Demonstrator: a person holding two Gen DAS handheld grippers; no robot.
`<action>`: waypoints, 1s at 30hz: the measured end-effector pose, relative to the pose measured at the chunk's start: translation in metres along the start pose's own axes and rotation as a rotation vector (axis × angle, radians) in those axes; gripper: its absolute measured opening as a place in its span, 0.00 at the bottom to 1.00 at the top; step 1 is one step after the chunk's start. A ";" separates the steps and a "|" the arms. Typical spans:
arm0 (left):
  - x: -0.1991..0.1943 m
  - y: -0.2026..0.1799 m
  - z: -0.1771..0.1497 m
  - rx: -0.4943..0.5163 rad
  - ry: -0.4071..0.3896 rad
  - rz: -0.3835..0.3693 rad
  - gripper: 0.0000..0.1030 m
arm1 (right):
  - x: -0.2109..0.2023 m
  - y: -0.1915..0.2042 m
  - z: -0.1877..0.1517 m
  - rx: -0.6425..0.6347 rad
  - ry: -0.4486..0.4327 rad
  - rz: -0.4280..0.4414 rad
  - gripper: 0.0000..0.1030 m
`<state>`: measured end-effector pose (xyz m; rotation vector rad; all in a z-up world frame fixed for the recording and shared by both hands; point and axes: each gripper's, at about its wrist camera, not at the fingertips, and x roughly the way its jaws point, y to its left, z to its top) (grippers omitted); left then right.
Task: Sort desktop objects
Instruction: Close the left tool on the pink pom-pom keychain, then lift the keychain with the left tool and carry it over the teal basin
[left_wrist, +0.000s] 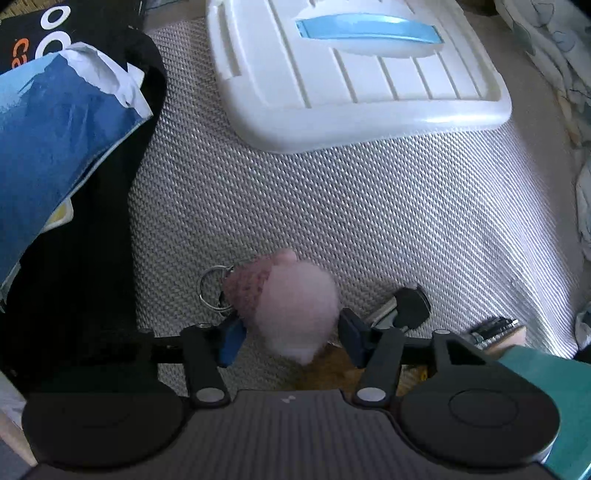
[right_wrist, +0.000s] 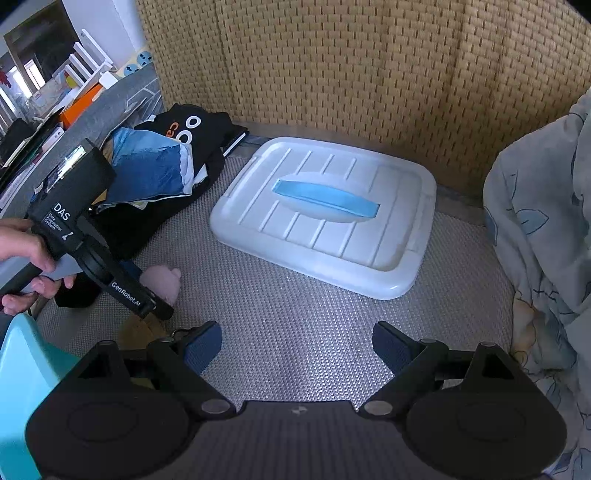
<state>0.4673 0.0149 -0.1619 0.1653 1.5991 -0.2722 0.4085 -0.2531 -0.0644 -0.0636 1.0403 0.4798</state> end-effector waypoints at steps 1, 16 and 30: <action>0.001 0.000 0.001 0.003 0.000 0.013 0.70 | 0.000 0.000 0.000 0.000 0.000 -0.001 0.89; -0.013 -0.003 -0.004 0.002 -0.089 0.060 0.54 | 0.004 0.006 0.003 -0.012 0.006 -0.012 0.89; -0.050 -0.008 -0.023 0.029 -0.202 0.110 0.50 | 0.002 0.011 0.000 -0.032 0.007 -0.020 0.89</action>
